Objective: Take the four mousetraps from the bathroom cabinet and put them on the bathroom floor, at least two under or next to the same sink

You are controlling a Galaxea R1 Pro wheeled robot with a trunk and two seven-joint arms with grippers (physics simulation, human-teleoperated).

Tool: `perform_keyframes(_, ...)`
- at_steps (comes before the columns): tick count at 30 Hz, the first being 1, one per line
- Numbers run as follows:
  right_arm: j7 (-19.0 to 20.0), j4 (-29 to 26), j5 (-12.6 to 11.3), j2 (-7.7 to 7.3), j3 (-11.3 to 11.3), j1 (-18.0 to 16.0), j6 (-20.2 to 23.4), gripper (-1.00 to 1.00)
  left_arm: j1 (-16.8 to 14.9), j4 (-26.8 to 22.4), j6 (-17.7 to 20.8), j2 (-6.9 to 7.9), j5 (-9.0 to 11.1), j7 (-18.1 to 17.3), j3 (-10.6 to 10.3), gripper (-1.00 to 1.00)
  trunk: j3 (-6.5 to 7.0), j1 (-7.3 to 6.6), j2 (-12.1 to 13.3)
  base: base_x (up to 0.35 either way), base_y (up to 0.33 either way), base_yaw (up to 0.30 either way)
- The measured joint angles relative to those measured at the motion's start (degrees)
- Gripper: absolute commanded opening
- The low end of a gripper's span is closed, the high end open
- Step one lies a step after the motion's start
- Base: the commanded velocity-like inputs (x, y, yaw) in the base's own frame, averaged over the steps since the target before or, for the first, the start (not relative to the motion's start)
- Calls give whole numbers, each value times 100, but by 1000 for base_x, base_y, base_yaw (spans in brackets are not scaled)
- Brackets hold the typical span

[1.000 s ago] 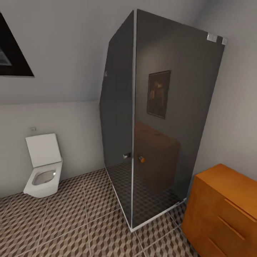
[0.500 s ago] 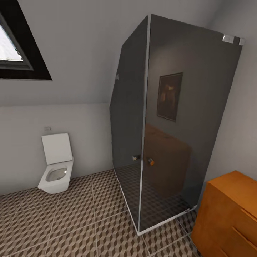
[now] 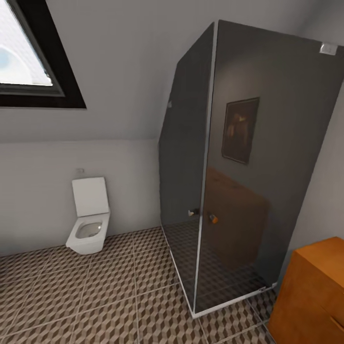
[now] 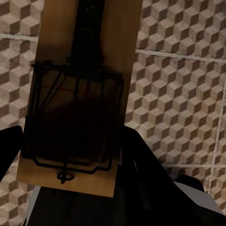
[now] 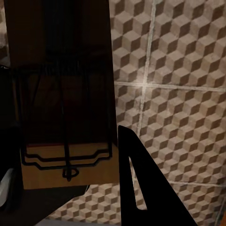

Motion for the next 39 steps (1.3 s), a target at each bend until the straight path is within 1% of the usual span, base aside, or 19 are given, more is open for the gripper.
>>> perform_keyframes(6,0,0,1,2,6,0,1,-100,0,3,2,0,1,-1,-1,-100,-35,0,0,0,0,153)
perform_keyframes(12,0,0,1,58,7,0,-3,-100,-1,-5,0,7,2,-2,-1,-100,-77,0,0,0,0,186)
perform_keyframes(23,0,0,2,62,2,0,-7,-100,1,-6,-1,7,2,-2,-1,-100,-143,0,0,0,0,214)
perform_keyframes(36,0,-4,-3,61,-2,0,-9,-100,-2,-5,-5,0,3,-2,-4,-100,-158,0,-1,0,0,48)
perform_keyframes(39,0,-2,0,62,-2,0,-8,-100,0,-6,-7,0,1,-2,-2,-100,-158,0,0,0,0,171)
